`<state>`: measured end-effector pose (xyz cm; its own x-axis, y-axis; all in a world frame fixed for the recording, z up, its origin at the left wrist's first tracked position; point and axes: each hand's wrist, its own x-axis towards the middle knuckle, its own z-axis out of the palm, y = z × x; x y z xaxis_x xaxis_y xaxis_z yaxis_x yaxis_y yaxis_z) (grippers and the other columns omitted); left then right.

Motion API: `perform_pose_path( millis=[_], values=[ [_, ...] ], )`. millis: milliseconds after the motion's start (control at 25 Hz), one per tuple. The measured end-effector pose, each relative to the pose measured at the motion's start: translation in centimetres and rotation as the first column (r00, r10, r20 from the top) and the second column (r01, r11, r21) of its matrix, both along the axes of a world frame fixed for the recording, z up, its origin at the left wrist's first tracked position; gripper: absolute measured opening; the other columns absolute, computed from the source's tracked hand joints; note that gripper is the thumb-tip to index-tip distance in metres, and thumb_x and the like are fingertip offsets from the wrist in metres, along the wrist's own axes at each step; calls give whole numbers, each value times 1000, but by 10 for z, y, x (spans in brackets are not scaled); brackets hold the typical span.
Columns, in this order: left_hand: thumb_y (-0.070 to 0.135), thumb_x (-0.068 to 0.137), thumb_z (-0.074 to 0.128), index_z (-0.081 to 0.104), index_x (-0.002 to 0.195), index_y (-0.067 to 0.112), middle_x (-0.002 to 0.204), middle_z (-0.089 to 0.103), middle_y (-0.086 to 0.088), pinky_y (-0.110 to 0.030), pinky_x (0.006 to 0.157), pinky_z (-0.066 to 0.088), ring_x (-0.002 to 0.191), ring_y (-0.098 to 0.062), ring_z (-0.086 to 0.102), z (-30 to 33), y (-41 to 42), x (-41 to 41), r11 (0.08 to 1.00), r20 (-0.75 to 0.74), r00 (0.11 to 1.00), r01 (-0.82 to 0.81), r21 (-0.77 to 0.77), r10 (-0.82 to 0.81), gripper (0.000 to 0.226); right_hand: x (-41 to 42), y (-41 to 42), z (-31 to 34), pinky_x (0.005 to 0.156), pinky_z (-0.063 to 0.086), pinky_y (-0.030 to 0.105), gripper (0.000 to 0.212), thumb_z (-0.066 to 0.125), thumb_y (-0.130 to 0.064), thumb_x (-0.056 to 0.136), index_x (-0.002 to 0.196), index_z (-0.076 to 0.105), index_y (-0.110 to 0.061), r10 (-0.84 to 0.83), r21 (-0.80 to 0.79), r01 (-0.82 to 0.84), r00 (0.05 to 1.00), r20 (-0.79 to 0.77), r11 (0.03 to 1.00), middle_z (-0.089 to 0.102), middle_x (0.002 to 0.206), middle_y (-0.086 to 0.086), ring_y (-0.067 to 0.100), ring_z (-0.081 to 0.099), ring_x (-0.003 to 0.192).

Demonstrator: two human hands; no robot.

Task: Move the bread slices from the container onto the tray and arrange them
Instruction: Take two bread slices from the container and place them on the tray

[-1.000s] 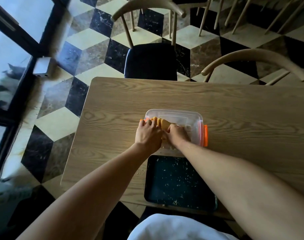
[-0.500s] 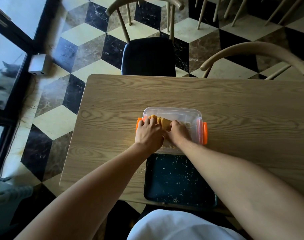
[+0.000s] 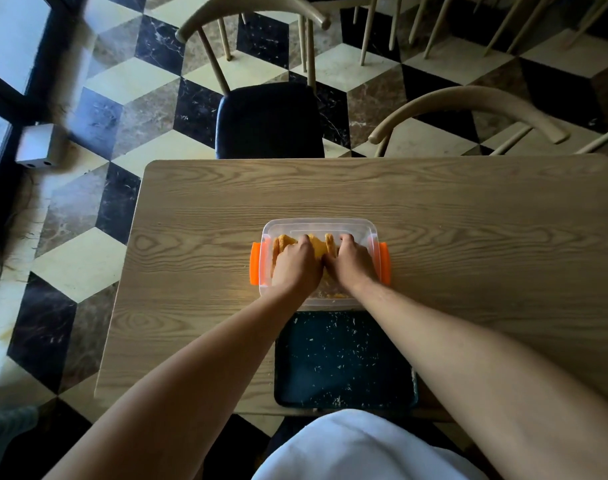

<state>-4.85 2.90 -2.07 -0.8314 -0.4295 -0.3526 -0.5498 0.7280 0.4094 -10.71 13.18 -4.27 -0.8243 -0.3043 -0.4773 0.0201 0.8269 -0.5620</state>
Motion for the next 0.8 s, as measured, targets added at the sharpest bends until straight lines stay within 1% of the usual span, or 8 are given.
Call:
perform_pose_path(
  millis=[80, 240, 401, 441, 521, 601, 721, 801],
  values=[
    [17, 92, 63, 50, 118, 2, 85, 56, -5, -26, 51, 30, 75, -21, 51, -3, 2, -3, 988, 7, 991, -131, 86, 131, 33, 1, 0, -1, 66, 45, 31, 53, 61, -37, 89, 130, 44, -8, -25, -12, 25, 1000, -12, 1000, 67, 112, 15, 32, 67, 91],
    [11, 83, 68, 41, 107, 9, 88, 59, -6, -31, 59, 36, 78, -25, 57, -11, 4, -12, 922, -6, 938, -340, 187, 347, 37, 4, -5, -3, 66, 43, 33, 43, 56, -35, 92, 121, 47, -4, -51, 54, 55, 995, -89, 997, 67, 110, 20, 35, 65, 93],
    [16, 78, 73, 59, 103, 3, 76, 56, 0, -29, 54, 34, 72, -22, 53, -20, 4, -16, 922, 68, 932, -363, 132, 357, 32, 1, -10, -10, 67, 52, 38, 25, 52, -30, 94, 103, 55, -7, -133, 124, 139, 989, -58, 982, 67, 107, 18, 29, 65, 83],
    [17, 77, 72, 64, 97, 4, 78, 60, -4, -29, 55, 37, 72, -23, 55, -21, 4, -16, 926, 94, 933, -358, 121, 349, 26, -1, -11, -10, 72, 53, 40, 27, 46, -32, 97, 97, 60, -8, -202, 118, 205, 979, -37, 972, 68, 108, 17, 28, 64, 83],
    [12, 74, 70, 66, 84, 6, 81, 66, -9, -29, 59, 43, 73, -26, 61, -23, 4, -15, 916, 117, 926, -373, 146, 359, 13, 0, -15, -11, 80, 52, 42, 49, 32, -38, 98, 89, 66, -6, -373, 68, 371, 928, 13, 926, 70, 100, 16, 32, 64, 87],
    [7, 70, 70, 63, 75, 9, 75, 64, -7, -28, 58, 44, 71, -26, 63, -23, 3, -13, 904, 117, 920, -390, 176, 374, 9, 2, -20, -13, 71, 48, 36, 56, 25, -41, 99, 75, 64, -8, -474, 46, 473, 880, 25, 880, 68, 84, 13, 30, 63, 80],
    [5, 67, 70, 56, 61, 14, 61, 55, 1, -24, 47, 39, 59, -19, 56, -17, -1, -11, 901, 93, 923, -384, 199, 373, 18, 3, -19, -7, 64, 41, 31, 44, 30, -32, 100, 90, 66, -8, -342, 117, 344, 939, -38, 932, 68, 93, 12, 20, 57, 70],
    [5, 67, 70, 52, 54, 17, 57, 50, 5, -23, 44, 35, 54, -16, 51, -10, -1, -8, 899, 62, 925, -380, 218, 376, 25, 3, -14, -1, 67, 45, 31, 26, 41, -16, 97, 108, 61, -5, -187, 171, 192, 981, -43, 966, 67, 107, 13, 22, 61, 82]
  ],
)
